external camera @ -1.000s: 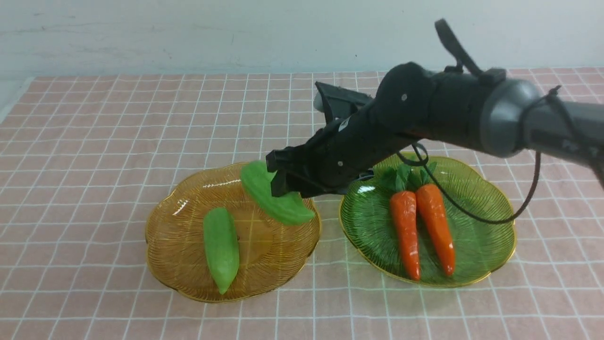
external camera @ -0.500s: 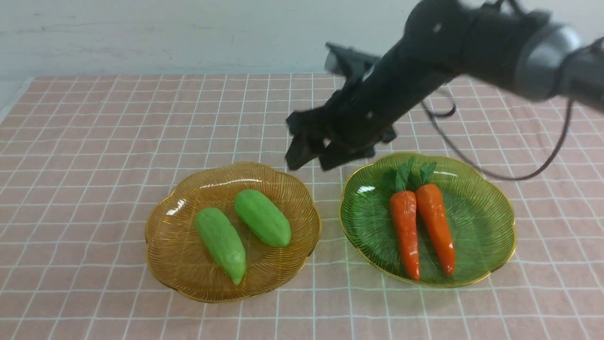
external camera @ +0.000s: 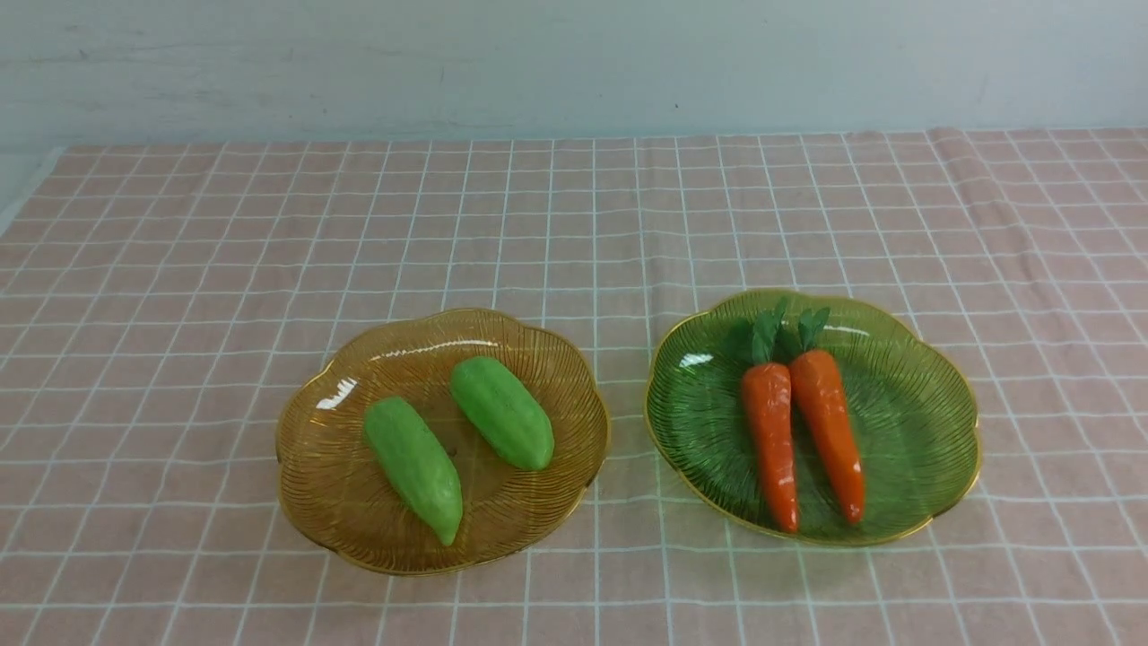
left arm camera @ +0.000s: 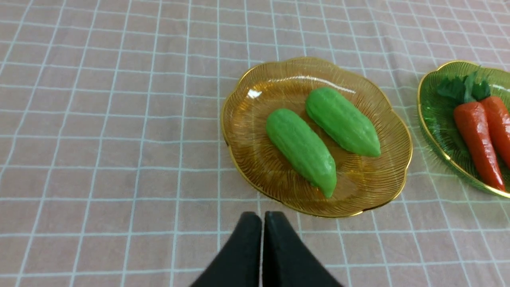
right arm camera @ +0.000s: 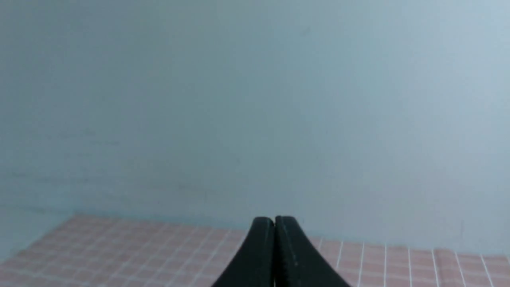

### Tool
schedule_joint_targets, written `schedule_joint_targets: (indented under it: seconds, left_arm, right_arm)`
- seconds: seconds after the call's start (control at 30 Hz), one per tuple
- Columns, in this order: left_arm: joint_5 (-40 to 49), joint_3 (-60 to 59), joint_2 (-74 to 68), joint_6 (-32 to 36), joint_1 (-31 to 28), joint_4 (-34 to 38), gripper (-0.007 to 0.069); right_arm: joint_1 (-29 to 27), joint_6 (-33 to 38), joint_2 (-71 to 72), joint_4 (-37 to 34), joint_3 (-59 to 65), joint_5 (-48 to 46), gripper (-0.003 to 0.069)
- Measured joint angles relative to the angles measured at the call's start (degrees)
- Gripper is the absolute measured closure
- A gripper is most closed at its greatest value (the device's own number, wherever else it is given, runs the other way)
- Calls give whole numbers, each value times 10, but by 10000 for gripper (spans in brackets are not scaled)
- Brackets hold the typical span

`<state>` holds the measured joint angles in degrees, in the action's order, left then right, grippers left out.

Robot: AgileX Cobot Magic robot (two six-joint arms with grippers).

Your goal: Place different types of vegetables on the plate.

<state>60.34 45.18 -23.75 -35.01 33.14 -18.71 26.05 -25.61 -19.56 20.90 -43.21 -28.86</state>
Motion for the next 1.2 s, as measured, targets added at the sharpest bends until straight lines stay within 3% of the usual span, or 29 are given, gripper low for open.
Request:
schedule_joint_targets:
  seconds: [0.13, 0.4, 1.2]
  left_arm:
    - [-42, -17, 0, 0, 0, 4, 628]
    - [-55, -26, 0, 0, 0, 12, 628]
    - [-54, -26, 0, 0, 0, 14, 628]
  right_arm:
    - [0, -56, 108, 54, 93, 60, 674]
    - [0, -67, 202, 127, 164, 101, 674]
    - [0, -67, 201, 147, 172, 96, 674]
